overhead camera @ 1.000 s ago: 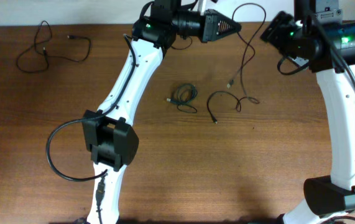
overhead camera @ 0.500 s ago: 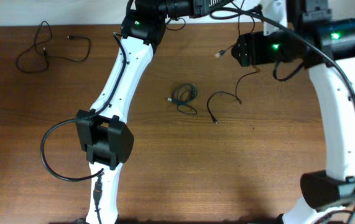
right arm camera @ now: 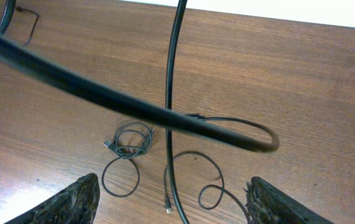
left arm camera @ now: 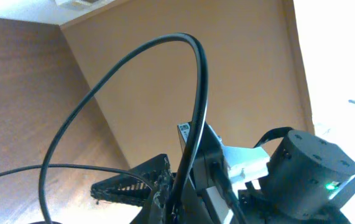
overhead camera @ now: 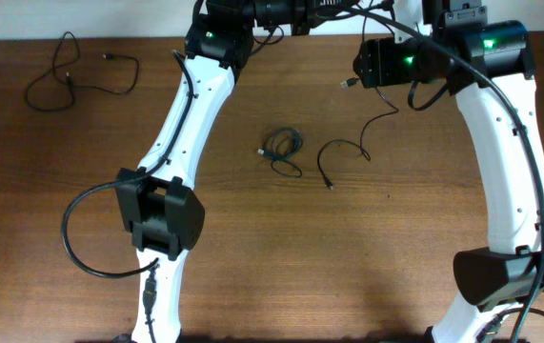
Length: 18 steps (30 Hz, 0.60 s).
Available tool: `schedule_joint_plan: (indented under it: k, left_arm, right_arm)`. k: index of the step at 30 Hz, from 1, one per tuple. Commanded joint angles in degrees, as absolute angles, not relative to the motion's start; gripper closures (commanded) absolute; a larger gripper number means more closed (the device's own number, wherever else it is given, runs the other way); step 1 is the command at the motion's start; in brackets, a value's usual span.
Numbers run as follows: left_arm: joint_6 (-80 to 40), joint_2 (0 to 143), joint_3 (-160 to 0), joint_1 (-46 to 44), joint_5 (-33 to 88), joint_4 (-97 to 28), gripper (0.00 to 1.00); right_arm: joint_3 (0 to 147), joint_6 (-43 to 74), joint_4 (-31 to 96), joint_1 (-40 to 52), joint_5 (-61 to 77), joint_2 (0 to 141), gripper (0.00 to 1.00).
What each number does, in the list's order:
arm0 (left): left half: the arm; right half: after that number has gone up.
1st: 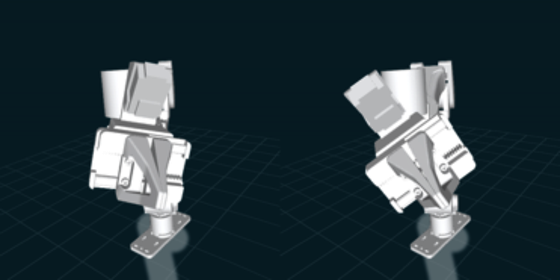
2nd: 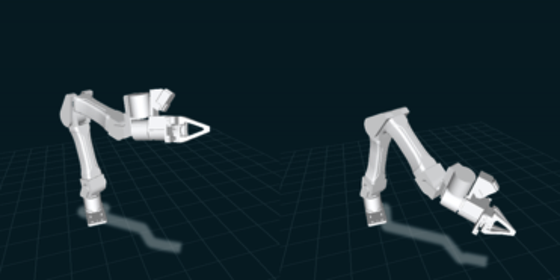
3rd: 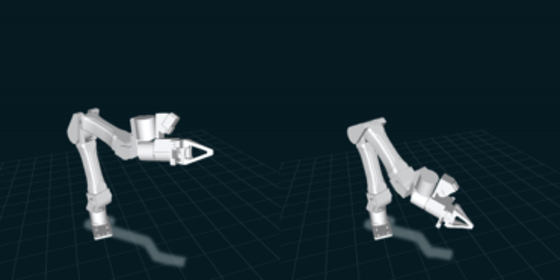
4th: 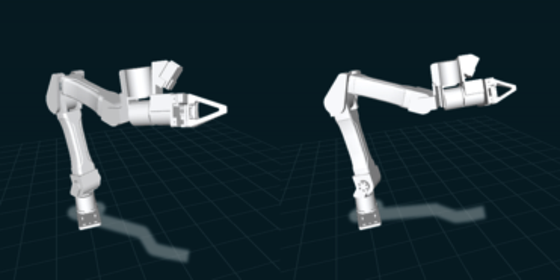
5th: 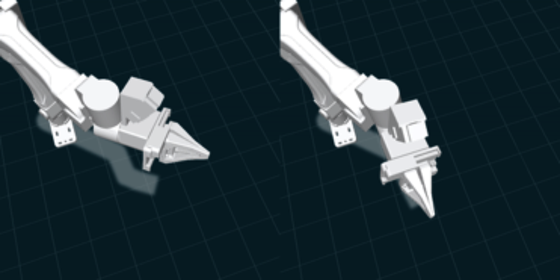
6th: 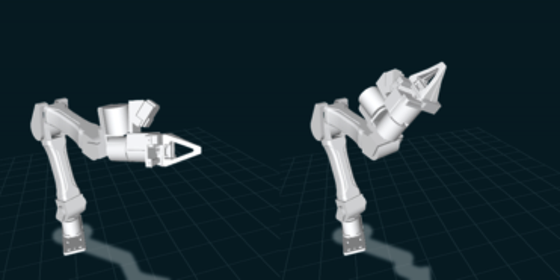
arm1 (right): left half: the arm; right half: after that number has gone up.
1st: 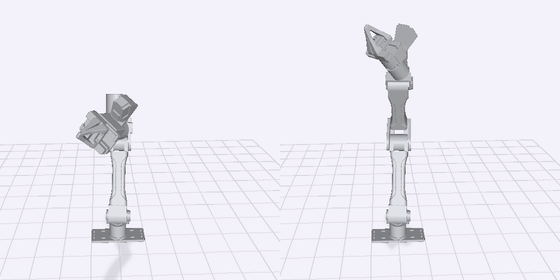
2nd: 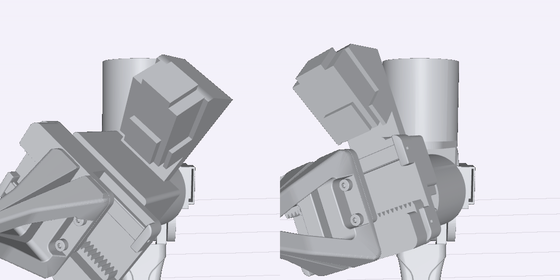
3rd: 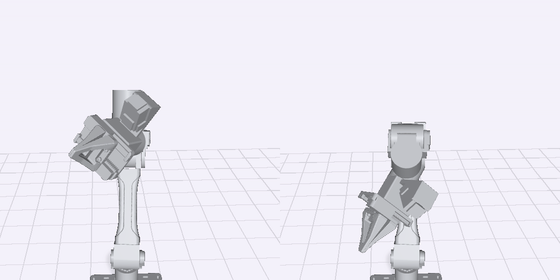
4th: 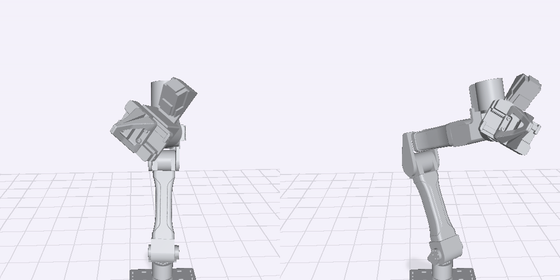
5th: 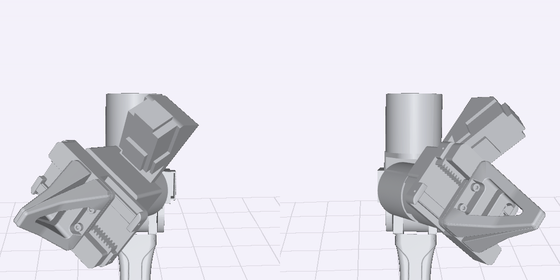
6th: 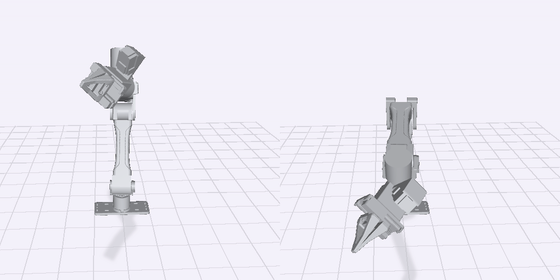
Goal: Untangle cables
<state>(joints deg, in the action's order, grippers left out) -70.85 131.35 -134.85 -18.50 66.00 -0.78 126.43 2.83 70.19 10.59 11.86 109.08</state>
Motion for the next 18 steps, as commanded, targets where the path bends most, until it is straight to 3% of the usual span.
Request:
schedule_joint_plan:
  k: [1,10,11,15,18]
  left_arm:
    - [-78.06,128.86,-135.39,-17.63,65.95,1.58,1.00]
    - [-81.62,128.86,-135.39,-16.51,64.66,5.98,1.00]
    - [-81.62,128.86,-135.39,-16.14,64.69,5.98,1.00]
    - [-81.60,128.86,-135.37,-14.96,64.71,5.96,1.00]
    - [-80.64,128.88,-135.37,-14.09,64.66,5.78,0.99]
  right_arm:
    - [126.54,3.03,70.26,10.87,11.18,110.96,0.27]
    - [126.54,3.01,70.96,13.02,11.33,115.11,0.30]
    - [126.54,3.01,70.65,13.56,11.29,115.57,0.53]
    - [126.54,3.01,70.65,13.43,11.33,115.57,0.96]
    - [126.72,3.49,70.70,13.50,13.08,114.54,0.96]
